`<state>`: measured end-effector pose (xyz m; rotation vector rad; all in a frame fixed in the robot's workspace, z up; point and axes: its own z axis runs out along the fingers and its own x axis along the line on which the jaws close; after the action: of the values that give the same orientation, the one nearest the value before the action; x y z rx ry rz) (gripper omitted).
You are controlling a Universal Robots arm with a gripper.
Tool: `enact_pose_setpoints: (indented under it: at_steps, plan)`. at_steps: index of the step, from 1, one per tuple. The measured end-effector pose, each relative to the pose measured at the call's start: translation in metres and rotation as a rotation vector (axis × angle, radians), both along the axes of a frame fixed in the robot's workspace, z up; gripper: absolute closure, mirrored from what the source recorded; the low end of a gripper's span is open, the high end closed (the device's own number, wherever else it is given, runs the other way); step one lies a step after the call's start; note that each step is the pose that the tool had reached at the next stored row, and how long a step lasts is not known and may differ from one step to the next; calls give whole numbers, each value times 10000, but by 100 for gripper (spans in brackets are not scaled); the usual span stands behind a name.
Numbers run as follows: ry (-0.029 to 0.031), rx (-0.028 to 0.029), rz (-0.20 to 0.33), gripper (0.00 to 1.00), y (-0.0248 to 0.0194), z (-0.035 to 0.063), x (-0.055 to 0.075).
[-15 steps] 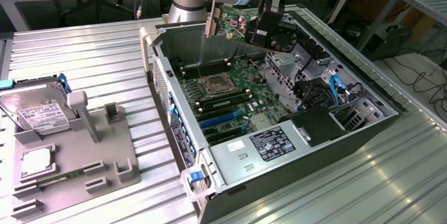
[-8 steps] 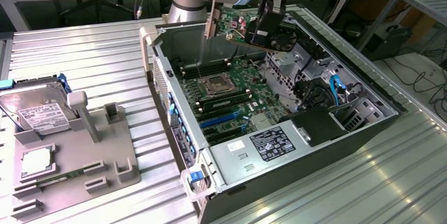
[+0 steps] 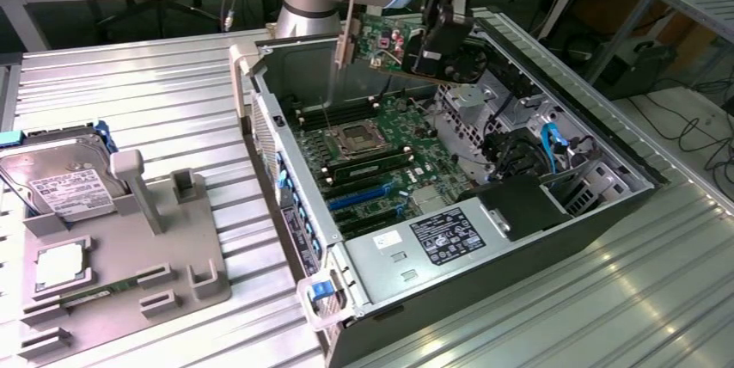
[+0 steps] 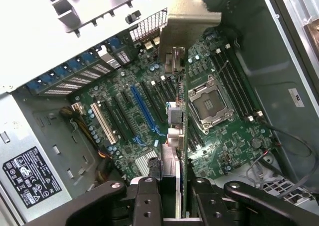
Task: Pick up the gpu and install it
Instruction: 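Insert the gpu into the slot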
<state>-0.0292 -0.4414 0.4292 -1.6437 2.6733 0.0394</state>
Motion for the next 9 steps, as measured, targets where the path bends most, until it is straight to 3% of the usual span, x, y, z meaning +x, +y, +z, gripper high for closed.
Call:
enact_pose_setpoints:
  at_steps: [4, 6, 8, 9]
  plan:
    - [0, 0, 282, 72, 0, -3, 0]
    - [0, 0, 1221, 72, 0, -15, 0]
    - [0, 0, 1767, 72, 0, -16, 0]
    - [0, -1, 2345, 72, 0, -17, -1]
